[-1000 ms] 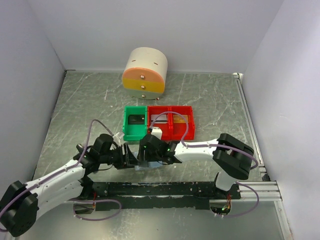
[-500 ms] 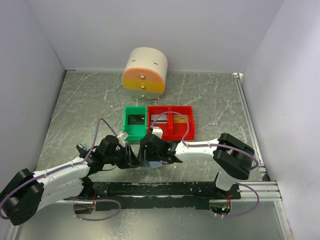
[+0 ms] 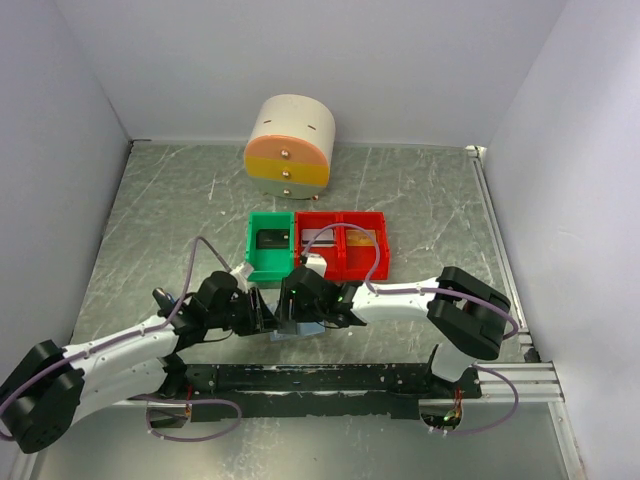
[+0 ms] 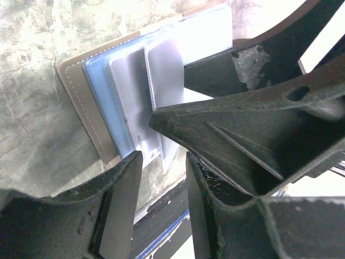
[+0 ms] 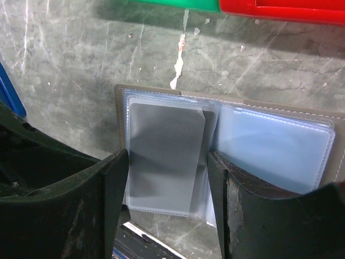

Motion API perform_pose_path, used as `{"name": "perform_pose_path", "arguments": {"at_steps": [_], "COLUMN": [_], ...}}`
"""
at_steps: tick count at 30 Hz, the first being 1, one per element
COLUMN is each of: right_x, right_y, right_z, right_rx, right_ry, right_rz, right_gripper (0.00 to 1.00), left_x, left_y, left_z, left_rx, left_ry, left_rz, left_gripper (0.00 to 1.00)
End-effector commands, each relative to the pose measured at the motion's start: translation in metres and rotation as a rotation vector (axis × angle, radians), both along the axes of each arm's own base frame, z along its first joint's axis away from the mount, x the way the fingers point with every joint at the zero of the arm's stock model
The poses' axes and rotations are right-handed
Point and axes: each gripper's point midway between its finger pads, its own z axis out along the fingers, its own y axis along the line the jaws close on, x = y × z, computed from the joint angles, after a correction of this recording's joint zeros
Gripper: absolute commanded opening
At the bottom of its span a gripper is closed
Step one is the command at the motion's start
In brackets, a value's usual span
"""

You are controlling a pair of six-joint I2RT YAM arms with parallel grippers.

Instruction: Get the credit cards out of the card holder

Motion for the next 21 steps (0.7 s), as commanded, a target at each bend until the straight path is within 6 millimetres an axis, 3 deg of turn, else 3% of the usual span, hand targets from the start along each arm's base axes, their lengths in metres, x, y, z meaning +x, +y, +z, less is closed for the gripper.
{"name": "perform_pose_path", "arguments": {"at_steps": [1, 6, 14, 21], "right_x": [-0.011, -0.011, -0.008, -0.003], "right_y": [-0.013, -0.012, -0.003, -0.006], "right_z": [-0.018, -0.016, 0.006, 0.011], "right_rx": [-0.054, -0.049, 0.036, 0.013], "right_ry": [0.044, 0.046, 0.02, 0.012], "right_rz": [0.015, 0.023, 0.061, 0.047], "right_gripper": [0.6, 0.6, 0.64, 0.73], "left_x": [0.013, 0.017, 0.009, 0.007], "left_y": [-0.014, -0.018, -0.022, -0.024], "left_z": [0.014, 0.018, 0.013, 0.014], "left_rx": [-0.061, -0.072, -0.1, -0.12], "left_ry": [-0.059, -0.076, -0.039, -0.035], "left_rz": [-0.004, -0.001, -0.027, -0.032], "left_gripper": [0.48, 0.4, 0.3, 0.33]}}
